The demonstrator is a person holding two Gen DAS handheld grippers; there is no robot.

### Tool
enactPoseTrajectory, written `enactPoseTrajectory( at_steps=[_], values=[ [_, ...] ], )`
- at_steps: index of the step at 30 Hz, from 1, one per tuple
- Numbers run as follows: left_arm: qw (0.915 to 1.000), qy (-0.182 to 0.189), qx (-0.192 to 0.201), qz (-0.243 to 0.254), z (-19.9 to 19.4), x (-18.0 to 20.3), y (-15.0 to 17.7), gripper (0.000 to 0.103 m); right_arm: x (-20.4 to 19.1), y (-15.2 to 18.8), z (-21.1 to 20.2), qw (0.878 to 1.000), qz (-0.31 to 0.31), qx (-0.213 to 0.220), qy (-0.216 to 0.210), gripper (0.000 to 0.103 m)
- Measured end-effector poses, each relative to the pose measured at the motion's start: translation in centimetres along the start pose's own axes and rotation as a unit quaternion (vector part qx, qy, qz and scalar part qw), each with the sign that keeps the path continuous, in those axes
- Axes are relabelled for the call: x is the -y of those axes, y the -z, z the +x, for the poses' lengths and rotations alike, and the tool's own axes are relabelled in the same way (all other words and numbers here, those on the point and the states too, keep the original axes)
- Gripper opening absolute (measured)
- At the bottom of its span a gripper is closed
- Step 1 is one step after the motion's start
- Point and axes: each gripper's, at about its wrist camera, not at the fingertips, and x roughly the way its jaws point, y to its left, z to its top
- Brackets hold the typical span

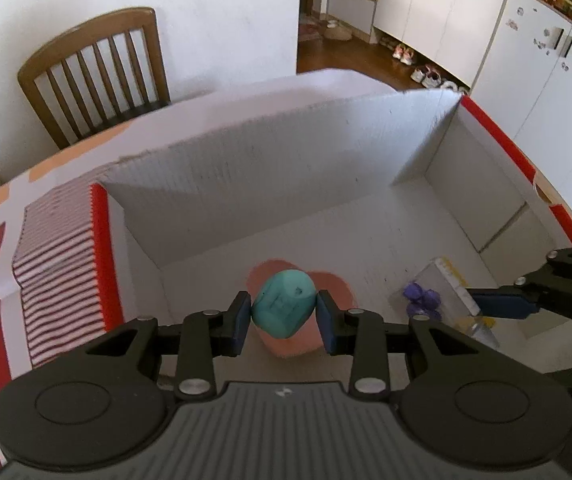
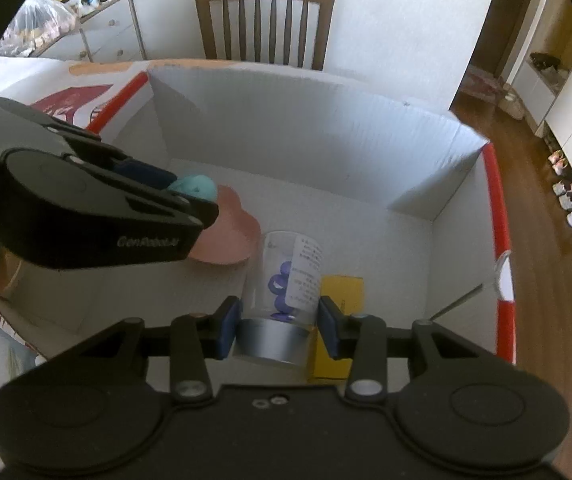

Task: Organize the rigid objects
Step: 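Carry the teal toy and clear jar into the red box with both grippers, then open both grippers to release the teal toy and jar in the box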

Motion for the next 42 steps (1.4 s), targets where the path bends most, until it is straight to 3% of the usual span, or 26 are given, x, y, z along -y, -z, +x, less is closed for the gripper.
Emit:
enactPoseTrajectory(
  at_steps=[7, 14, 26, 31, 42],
  values=[
    [0.9998, 0.019, -0.009, -0.002, 0.2, -0.1, 0.5, 0.034, -0.3, 0.2, 1.1, 1.000, -0.004, -0.023, -0.006, 0.041],
    [0.9977, 0.055, -0.028, 0.029, -0.3, 0.6, 1.3, 0.034, -0.4, 0.4, 1.6, 0.999, -0.006, -0.037, -0.006, 0.041],
    [0.9951, 0.051, -0.078, 0.031, 1.3, 1.0, 1.4, 0.034, -0.9, -0.7, 2.6, 0.998, -0.010, -0.055, -0.005, 0.043],
    [0.9938, 0.051, -0.094, 0.029, 1.7, 0.8, 1.2, 0.035, -0.6, -0.7, 2.0, 0.999, -0.009, -0.047, -0.013, 0.049],
    [0.9963, 0.050, -0.068, 0.010, -0.5, 0.4, 1.2, 0.048, -0.3, 0.0, 0.4, 1.000, 0.001, -0.015, -0.010, 0.054]
  ],
)
